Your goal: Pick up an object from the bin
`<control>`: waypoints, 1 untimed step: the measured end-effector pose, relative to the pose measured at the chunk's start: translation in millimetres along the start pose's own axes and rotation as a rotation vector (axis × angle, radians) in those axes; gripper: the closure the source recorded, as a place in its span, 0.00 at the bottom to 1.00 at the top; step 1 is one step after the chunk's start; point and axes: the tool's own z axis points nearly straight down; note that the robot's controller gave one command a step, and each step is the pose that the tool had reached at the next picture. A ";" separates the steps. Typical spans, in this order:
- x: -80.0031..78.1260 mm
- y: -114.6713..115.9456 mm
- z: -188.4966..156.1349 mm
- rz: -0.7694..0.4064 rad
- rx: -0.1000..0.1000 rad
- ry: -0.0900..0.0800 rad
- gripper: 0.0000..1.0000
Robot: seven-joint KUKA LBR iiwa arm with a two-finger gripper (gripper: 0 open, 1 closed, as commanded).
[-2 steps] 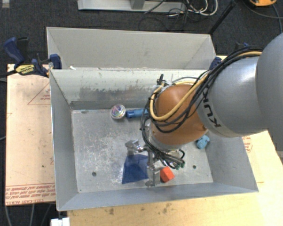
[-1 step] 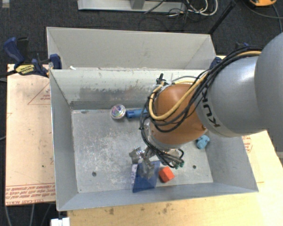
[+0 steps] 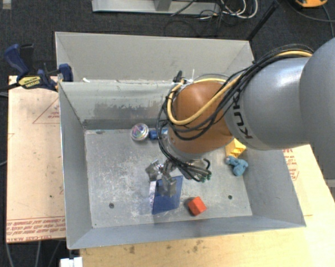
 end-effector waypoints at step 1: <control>-39.5 -31.7 33.4 -0.728 -0.001 -0.003 1.00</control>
Offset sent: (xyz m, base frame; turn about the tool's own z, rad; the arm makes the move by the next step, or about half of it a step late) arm 0.0480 -0.0101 -0.0357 -0.7319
